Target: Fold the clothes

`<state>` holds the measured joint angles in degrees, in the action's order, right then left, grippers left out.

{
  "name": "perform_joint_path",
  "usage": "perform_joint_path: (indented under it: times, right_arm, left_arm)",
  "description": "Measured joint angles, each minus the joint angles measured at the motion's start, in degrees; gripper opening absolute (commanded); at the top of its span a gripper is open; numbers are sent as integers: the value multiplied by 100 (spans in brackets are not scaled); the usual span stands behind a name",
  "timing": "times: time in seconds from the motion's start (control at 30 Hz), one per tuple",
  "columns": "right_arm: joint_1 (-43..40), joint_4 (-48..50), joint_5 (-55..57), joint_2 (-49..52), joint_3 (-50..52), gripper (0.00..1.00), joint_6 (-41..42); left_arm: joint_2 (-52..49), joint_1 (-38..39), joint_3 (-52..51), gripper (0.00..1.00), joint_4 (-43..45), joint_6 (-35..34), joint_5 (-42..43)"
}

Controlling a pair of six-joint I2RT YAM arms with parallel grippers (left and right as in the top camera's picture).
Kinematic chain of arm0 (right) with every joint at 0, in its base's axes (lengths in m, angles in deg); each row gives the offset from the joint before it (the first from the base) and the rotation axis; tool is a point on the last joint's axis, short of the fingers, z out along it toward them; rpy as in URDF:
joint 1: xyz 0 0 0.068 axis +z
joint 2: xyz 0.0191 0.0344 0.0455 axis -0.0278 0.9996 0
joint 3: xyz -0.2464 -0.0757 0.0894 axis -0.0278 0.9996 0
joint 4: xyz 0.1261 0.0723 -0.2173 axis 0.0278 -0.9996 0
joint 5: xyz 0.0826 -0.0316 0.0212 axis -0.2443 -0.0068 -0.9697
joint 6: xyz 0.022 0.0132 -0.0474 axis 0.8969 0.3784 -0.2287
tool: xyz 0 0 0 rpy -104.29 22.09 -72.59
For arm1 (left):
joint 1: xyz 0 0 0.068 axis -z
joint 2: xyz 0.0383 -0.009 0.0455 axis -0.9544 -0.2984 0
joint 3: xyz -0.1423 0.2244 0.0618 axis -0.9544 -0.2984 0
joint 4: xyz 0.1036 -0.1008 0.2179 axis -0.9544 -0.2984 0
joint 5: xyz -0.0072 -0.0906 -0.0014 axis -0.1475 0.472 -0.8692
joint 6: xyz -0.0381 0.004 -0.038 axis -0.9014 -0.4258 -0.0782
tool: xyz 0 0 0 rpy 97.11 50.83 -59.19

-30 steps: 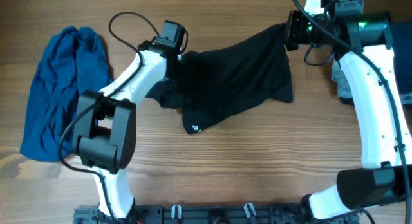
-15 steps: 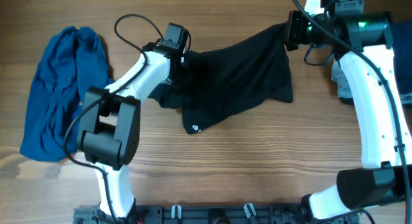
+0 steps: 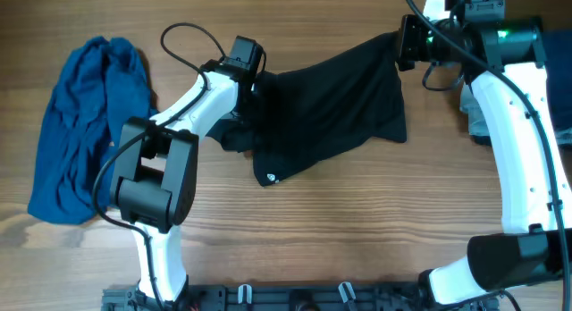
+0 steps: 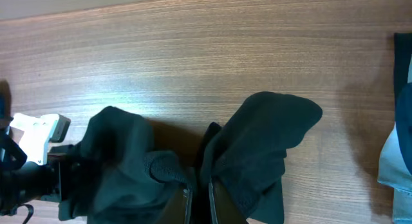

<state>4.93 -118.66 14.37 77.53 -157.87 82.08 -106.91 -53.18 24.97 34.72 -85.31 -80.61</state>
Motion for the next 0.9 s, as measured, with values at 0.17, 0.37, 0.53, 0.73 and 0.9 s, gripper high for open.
perform_joint_path:
  times: [0.17, 0.37, 0.53, 0.73, 0.9]
  right_arm:
    - [0, 0, 7, 0, 0, 4, 0]
    - [0, -2, 17, 0, 0, 4, 0]
    - [0, -2, 17, 0, 0, 4, 0]
    - [0, -4, 17, 0, 0, 4, 0]
    - [0, -7, 17, 0, 0, 4, 0]
  left_arm:
    - [0, -2, 0, 4, 9, 4, -24]
    - [114, -7, 24, 4, -15, 4, -44]
    - [789, -109, 297, 4, -15, 4, -81]
    - [1683, -345, 511, 4, 2, 4, -153]
    - [1823, -389, 531, 4, -4, 4, -216]
